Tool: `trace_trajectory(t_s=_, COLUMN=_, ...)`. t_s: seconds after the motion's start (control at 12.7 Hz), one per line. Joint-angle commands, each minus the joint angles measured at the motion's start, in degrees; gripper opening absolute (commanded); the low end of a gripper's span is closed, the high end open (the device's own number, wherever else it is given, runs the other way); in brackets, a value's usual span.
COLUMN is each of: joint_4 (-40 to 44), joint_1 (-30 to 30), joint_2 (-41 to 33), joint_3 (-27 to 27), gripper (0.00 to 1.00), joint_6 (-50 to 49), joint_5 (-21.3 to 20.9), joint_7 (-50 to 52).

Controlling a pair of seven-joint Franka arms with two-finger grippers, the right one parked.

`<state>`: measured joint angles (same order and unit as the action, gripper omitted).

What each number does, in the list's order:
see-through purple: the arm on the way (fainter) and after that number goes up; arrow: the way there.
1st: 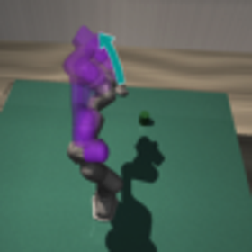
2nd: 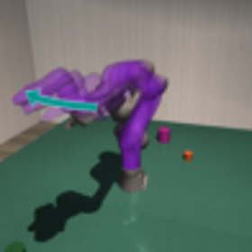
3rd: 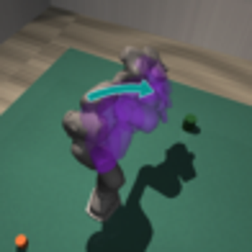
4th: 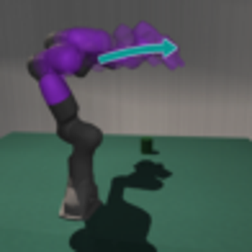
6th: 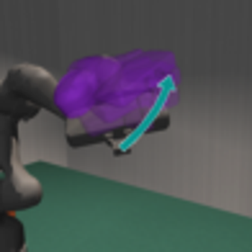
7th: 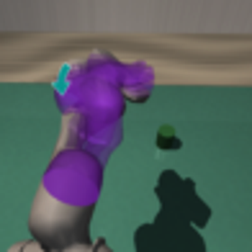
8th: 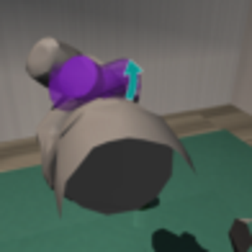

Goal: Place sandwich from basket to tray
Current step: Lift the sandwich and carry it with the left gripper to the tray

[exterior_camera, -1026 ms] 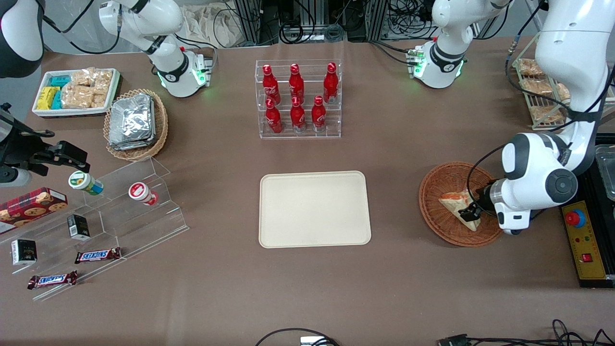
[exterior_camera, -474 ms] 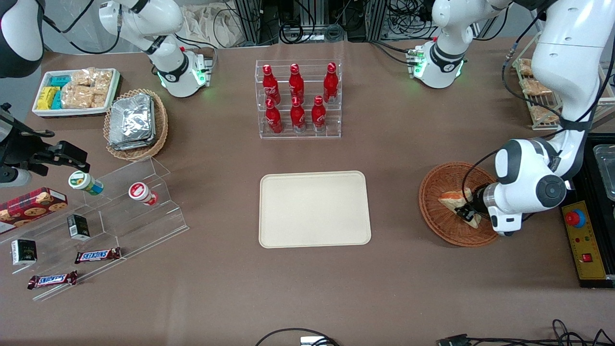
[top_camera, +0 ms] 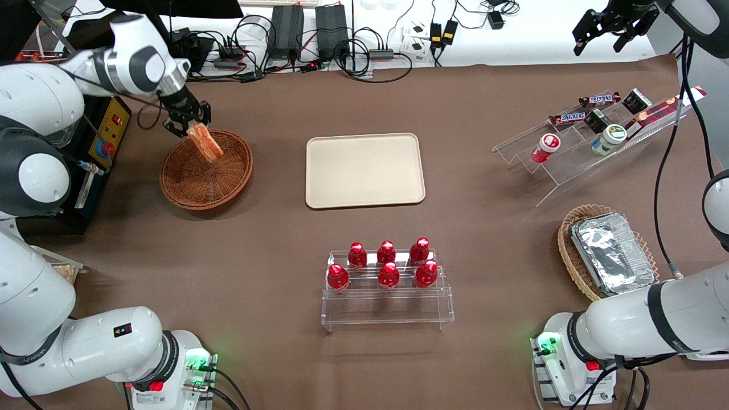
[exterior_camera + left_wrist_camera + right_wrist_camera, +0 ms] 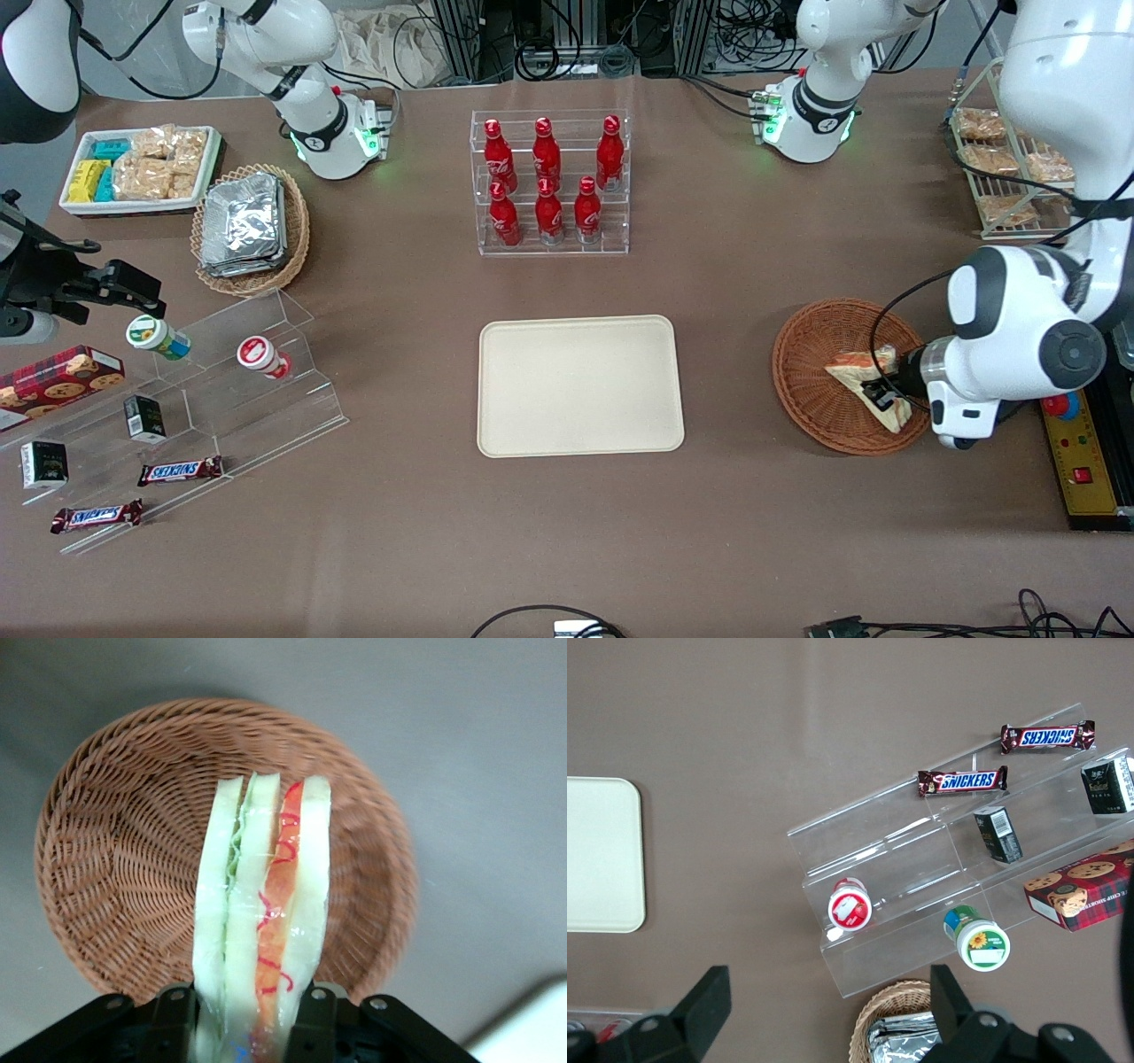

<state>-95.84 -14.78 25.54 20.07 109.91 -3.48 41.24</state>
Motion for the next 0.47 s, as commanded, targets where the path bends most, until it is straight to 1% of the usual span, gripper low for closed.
trace_trajectory(t_s=0.0, joint_4=6.79, joint_1=5.78, joint_2=0.56, joint_3=0.23, gripper=0.00, joint_6=-4.62, joint_5=-0.56, joint_7=-3.17)
trace_trajectory(t_s=0.24, joint_4=9.78, joint_1=15.44, joint_2=2.04, joint_3=0.23, gripper=0.00, joint_6=-4.53, joint_5=-0.39, joint_7=-3.19)
trace_trajectory(t_s=0.39, joint_4=14.86, joint_1=22.74, joint_2=6.69, joint_3=0.23, gripper=0.00, joint_6=-4.01, joint_5=-0.21, joint_7=-2.66)
